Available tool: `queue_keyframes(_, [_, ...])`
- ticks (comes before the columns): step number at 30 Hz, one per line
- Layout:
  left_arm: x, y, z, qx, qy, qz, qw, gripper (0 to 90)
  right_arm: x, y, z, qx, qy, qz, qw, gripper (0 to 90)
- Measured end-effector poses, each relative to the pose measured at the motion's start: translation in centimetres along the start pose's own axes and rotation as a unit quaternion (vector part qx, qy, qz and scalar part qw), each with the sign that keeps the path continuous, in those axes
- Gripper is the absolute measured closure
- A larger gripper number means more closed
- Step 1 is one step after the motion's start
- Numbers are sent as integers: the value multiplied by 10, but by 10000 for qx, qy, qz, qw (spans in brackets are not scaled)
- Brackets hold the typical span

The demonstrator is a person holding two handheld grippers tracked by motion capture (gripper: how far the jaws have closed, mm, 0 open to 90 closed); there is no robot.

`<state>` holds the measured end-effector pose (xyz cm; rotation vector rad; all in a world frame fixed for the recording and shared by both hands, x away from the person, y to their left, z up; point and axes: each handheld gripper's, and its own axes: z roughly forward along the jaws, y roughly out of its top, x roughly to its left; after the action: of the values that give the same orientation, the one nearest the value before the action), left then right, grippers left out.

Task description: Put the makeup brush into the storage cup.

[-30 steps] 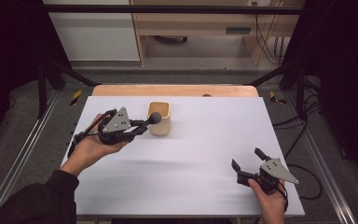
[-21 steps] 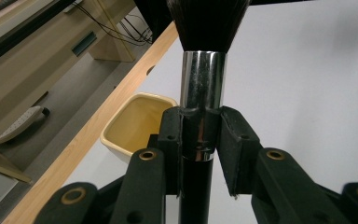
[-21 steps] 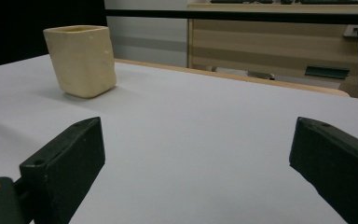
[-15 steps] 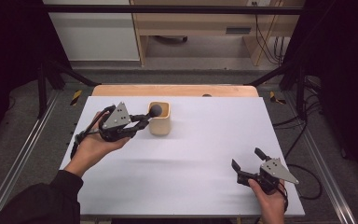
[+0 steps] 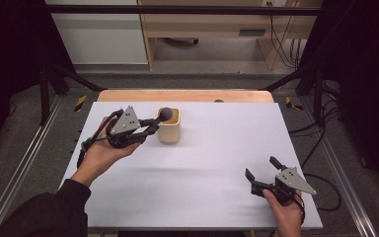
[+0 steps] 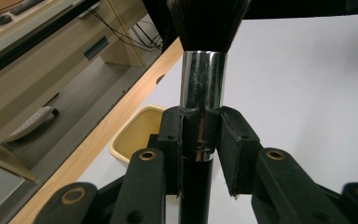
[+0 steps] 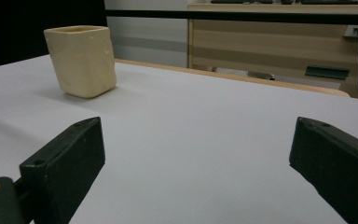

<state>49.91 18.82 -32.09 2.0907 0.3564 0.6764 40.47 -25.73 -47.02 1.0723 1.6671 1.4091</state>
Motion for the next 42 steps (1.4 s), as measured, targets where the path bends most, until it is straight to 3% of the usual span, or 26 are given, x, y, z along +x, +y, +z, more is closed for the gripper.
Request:
queue_keyframes(7, [1,2,1,20,53,4,10000,715,0,0,0,10,2,21,10000,36])
queue_keyframes(22, [5,8,7,-105,312,-317,9990,715,0,0,0,-2,7,2,10000,36])
queue_keyframes(35, [10,13,14,-408,731,-782,9934,715,1,0,0,19,22,50,10000,36])
queue_keyframes(38, [11,12,17,-472,736,-916,9920,715,0,0,1,-9,25,-23,10000,37])
queue_keyframes(42, [10,10,19,-445,779,-902,9919,715,1,0,1,-2,42,29,10000,38])
